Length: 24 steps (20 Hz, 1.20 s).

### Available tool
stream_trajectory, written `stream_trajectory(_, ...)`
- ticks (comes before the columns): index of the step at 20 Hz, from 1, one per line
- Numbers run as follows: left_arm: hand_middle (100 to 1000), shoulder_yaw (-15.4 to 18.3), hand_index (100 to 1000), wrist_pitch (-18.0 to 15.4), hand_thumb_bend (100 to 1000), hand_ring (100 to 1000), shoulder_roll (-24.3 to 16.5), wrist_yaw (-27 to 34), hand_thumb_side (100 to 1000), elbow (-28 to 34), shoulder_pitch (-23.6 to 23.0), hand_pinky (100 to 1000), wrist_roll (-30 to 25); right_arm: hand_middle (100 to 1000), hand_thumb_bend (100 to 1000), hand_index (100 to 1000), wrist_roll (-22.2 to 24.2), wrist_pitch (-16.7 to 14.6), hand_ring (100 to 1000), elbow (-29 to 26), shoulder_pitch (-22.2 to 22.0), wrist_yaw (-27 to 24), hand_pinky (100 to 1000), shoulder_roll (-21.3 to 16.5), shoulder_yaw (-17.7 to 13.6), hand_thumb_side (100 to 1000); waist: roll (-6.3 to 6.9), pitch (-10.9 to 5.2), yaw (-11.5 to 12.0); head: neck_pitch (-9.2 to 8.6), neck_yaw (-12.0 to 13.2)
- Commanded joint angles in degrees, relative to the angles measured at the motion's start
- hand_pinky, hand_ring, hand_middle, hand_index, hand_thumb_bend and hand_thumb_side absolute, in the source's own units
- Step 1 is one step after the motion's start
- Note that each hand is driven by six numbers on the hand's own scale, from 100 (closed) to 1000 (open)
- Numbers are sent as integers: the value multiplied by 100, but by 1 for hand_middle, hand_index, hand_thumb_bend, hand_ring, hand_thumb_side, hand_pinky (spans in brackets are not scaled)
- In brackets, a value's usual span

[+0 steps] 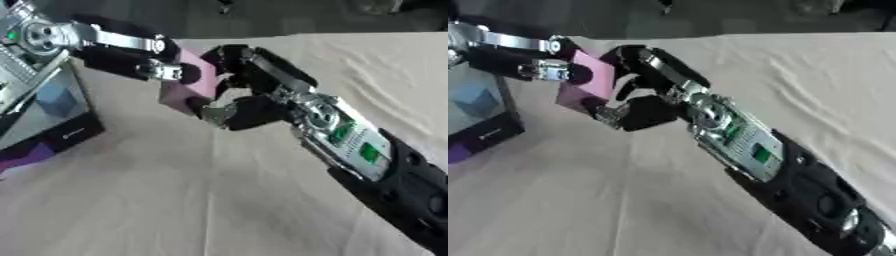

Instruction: Pick up the objects with one hand, pass them to the other hand, and then place them into the box on the other side of the table.

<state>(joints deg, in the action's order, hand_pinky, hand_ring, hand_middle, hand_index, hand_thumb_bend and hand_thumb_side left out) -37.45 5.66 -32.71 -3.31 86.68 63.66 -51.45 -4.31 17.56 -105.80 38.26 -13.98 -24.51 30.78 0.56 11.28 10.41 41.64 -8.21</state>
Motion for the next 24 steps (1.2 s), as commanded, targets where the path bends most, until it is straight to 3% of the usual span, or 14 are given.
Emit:
stream_trajectory(1,751,-136,819,-27,192,937,45,153,1000,190,81,1000,-52,469,250,410,-35,72,721,77,95,-21,580,-127,-220,100,-46,-4,-3,-70,-16)
stream_trajectory(8,759,6,847,-157,259,946,-32,-31,995,367,102,1000,-52,467,247,409,288,5,722,131,28,-262,577,-117,-241,100,-49,30,4,-145,-78)
stream_trajectory(12,760,137,851,-268,274,947,-135,-253,927,586,104,1000,-52,467,236,410,537,-123,722,183,-25,-458,575,-112,-343,100,-41,41,6,-193,-99)
stream_trajectory(19,751,276,846,-208,106,941,-313,-212,715,850,83,1000,-52,467,217,411,631,-331,723,81,-54,-355,577,-165,-490,100,-13,35,21,-206,-115)
stream_trajectory(24,749,336,849,26,100,939,-339,-103,672,939,79,1000,-52,466,209,411,660,-371,723,48,-66,-259,574,-170,-548,100,-12,37,19,-192,-126)
